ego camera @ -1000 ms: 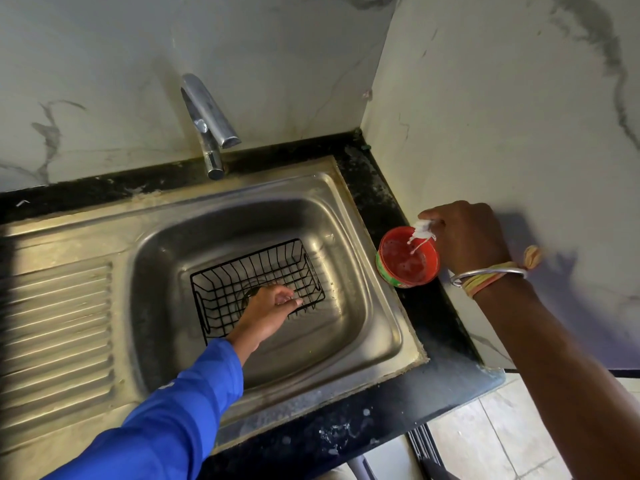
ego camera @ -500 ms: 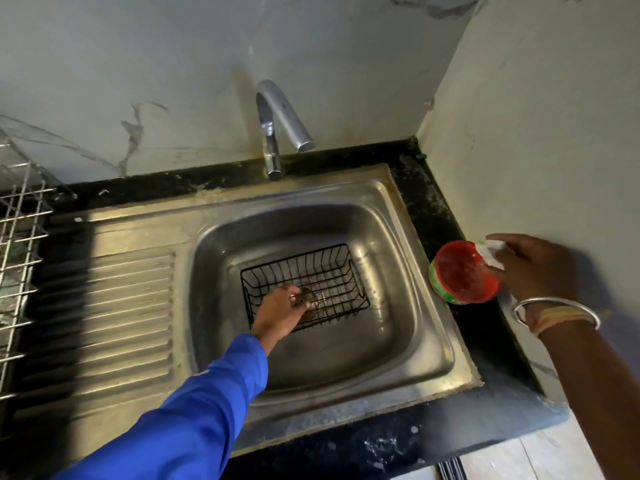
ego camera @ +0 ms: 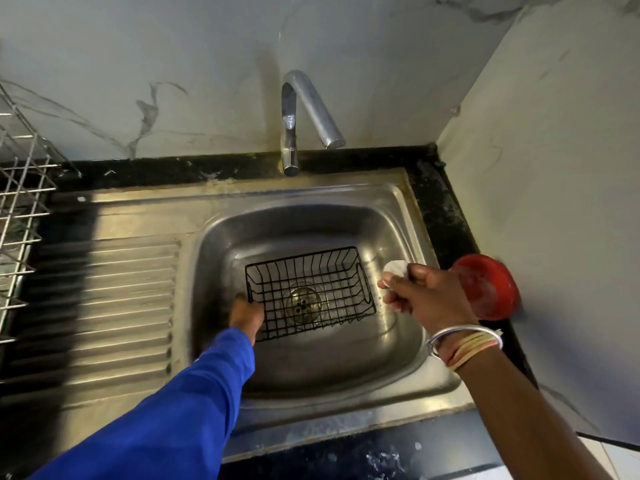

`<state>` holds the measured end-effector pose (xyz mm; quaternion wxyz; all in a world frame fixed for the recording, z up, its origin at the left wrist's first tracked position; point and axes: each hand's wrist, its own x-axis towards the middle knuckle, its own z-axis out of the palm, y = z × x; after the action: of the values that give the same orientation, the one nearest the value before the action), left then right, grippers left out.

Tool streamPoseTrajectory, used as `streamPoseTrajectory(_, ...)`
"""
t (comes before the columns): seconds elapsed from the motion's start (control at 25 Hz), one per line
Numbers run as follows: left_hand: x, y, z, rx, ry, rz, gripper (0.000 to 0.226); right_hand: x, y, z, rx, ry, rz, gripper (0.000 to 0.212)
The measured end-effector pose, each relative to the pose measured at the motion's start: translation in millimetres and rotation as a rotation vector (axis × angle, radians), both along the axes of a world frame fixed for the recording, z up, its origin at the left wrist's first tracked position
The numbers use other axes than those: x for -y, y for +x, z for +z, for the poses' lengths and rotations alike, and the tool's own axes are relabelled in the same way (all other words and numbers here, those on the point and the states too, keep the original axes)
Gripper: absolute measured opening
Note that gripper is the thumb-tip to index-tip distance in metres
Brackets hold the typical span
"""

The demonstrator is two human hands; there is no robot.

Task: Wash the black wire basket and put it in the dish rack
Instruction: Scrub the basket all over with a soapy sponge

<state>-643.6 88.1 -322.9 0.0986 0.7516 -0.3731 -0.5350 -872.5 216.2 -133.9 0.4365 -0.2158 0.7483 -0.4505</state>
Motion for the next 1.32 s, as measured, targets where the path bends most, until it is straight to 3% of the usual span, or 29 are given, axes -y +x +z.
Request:
streamPoseTrajectory(0.08,2.9,-7.9,9.3,-0.018,0.037,0.012,0.037,0.3,4.7,-2.3,-0.09,0.025,0.052,0.005)
streamPoseTrajectory(0.16,5.6,-9.5,22.5,-0.011,0.047,0.015,0.032,-0.2,5.1,-0.9,-0.196,0.034,0.094,0.011)
streamPoseTrajectory(0.28,2.3,-8.9,46.1,-0.069,-0.051,-0.068,0.024,2.4,6.8,-3.2,-0.224,0.013,0.095,0.013)
streamPoseTrajectory(0.44,-19.6,-4.9,91.1,-0.268,-0.348,-0.113,0.022,14.5,22.4,-12.3,-0.055,-0.004,0.055,0.021)
streamPoseTrajectory(0.56,-28.7,0.2,112.2,-0.343,-0.576,-0.127,0.023,22.4,35.9,-21.2,-0.033,0.029,0.13,0.018)
streamPoseTrajectory(0.8,-21.7,15.4,139.7,-0.609,-0.679,-0.108,0.036,33.5,58.3,-35.1,-0.012,0.05,0.195,0.018)
streamPoseTrajectory(1.12,-13.6,-8.3,167.4,-0.582,-0.855,-0.241,0.049,39.9,52.2,-20.6,-0.529,0.08,0.52,0.01)
streamPoseTrajectory(1.24,-9.2,-16.5,166.3,-0.607,-0.84,-0.173,0.048,39.9,63.7,-21.6,-0.761,0.068,0.579,0.024)
streamPoseTrajectory(1.32,-9.0,-21.9,164.5,-0.607,-0.843,-0.148,0.045,39.8,85.5,-16.5,-0.796,-0.025,0.632,0.036)
